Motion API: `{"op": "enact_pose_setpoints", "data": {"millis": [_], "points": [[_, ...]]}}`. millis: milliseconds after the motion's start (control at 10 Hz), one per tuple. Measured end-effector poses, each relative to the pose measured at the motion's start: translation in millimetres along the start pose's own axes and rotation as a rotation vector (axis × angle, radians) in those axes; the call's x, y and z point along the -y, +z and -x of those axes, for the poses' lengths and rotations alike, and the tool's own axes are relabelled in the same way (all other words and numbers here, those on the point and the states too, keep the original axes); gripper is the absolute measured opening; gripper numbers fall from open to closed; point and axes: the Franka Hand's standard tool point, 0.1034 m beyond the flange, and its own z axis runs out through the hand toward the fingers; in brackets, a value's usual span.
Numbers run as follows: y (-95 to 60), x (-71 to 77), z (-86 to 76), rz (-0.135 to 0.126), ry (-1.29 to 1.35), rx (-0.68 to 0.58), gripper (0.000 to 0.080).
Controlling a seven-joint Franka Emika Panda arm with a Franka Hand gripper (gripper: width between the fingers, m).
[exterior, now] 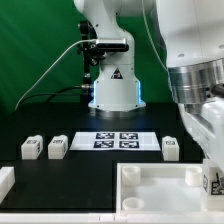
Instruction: Assemble one leg
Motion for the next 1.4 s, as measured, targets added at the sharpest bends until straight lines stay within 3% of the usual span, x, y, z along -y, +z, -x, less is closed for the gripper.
{"op": "enact_pose_setpoints", "data": {"millis": [100, 400, 500, 600, 700, 800, 900, 1100, 1300, 1400], "points": [[-0.3, 1.5, 0.5, -0.024, 0.117, -0.005, 0.0291], [-1.6, 2.8, -8.0, -0.011, 0.195, -0.018, 0.0295], [-1.1, 2.2, -7.2, -0.011, 0.193, -0.018, 0.0371], [-0.6, 1.8, -7.2, -0.010, 0.189, -0.019, 0.0371], [-0.5, 1.2, -6.4, -0.010, 0.182, -0.018, 0.0553], [-2.2, -5.1, -2.7, -0.011, 0.110, -0.012, 0.0553], [-6.8, -12.8, 0.2, -0.025, 0.108, 0.001, 0.0629], [-22.6, -21.8, 6.4, -0.040, 0.098, 0.013, 0.0643], [-45.0, -13.1, 21.0, -0.069, 0.100, 0.039, 0.0649], [-40.5, -15.2, 18.1, -0.063, 0.093, 0.033, 0.0649]]}}
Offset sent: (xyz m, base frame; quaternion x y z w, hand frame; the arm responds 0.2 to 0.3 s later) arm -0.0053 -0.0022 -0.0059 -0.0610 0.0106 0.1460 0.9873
